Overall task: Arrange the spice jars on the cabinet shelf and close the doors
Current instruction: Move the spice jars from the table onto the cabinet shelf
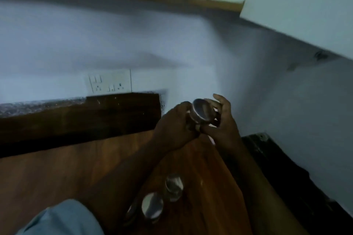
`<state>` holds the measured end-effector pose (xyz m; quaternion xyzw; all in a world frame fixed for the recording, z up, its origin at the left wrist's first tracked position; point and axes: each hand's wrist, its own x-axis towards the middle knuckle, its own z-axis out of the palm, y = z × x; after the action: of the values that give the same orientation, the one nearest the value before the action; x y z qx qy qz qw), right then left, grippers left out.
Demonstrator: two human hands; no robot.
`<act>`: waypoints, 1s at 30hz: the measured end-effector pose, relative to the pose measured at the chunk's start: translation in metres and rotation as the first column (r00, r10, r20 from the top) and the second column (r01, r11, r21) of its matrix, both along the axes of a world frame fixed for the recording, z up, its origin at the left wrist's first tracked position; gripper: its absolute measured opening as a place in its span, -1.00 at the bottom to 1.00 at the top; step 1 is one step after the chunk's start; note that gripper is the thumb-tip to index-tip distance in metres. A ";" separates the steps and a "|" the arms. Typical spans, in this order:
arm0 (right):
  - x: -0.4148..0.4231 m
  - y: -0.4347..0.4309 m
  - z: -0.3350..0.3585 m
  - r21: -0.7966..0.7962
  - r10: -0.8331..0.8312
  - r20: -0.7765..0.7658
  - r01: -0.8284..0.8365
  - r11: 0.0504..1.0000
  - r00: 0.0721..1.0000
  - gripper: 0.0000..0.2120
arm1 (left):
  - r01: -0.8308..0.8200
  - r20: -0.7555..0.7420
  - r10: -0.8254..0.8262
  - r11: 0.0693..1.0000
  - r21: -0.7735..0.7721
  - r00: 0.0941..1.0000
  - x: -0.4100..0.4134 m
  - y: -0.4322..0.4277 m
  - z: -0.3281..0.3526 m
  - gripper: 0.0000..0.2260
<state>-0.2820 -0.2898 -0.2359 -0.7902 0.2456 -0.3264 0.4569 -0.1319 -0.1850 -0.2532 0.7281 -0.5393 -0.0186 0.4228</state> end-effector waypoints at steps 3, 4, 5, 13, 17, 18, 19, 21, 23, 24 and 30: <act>0.033 0.005 0.053 0.042 -0.082 0.204 0.075 0.996 0.975 -0.28 | -0.188 -0.005 0.190 0.967 -0.174 0.982 0.022 -0.005 0.064 -0.34; 0.044 0.005 0.071 0.019 -0.092 0.233 0.090 0.996 0.968 -0.37 | -0.224 0.003 0.230 0.951 -0.214 0.973 0.029 -0.007 0.088 -0.32; 0.054 0.005 0.089 -0.005 -0.089 0.264 0.093 0.996 0.960 -0.44 | -0.247 0.019 0.260 0.936 -0.251 0.966 0.035 -0.009 0.112 -0.33; 0.125 -0.032 0.242 -0.164 -0.082 0.515 0.192 0.968 0.853 -0.32 | -0.175 0.250 0.341 0.841 -0.513 0.906 0.077 -0.052 0.273 -0.39; 0.159 -0.104 0.288 -0.173 -0.064 0.470 0.163 0.971 0.880 -0.48 | -0.048 0.146 0.092 0.958 -0.283 0.985 0.114 -0.097 0.321 -0.28; 0.167 -0.125 0.293 -0.169 -0.057 0.431 0.143 0.975 0.900 -0.53 | -0.039 0.125 0.070 0.970 -0.241 0.990 0.126 -0.107 0.328 -0.31; 0.175 -0.142 0.297 -0.160 -0.036 0.389 0.106 0.981 0.920 -0.56 | -0.034 0.106 0.057 0.978 -0.205 0.993 0.137 -0.117 0.332 -0.33; 0.187 -0.169 0.299 -0.202 -0.009 0.274 0.067 0.977 0.962 -0.57 | -0.034 0.038 0.040 0.988 -0.152 0.998 0.154 -0.134 0.335 -0.31; 0.194 -0.186 0.298 -0.330 -0.057 0.143 0.102 0.938 0.988 -0.56 | -0.043 -0.010 0.043 0.995 -0.094 0.999 0.164 -0.150 0.330 -0.25; 0.197 -0.193 0.296 -0.366 -0.084 0.106 0.118 0.923 0.991 -0.56 | -0.056 0.002 0.057 0.997 -0.054 0.998 0.168 -0.158 0.326 -0.24; 0.210 -0.208 0.293 -0.382 -0.221 0.080 0.235 0.894 0.972 -0.73 | -0.045 0.027 0.042 0.992 0.114 0.999 0.186 -0.178 0.319 -0.20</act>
<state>-0.0717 -0.4982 0.0572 -0.8250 0.2588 -0.4335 0.2539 0.0539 -0.3634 0.0660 0.7630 -0.5262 -0.0316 0.3740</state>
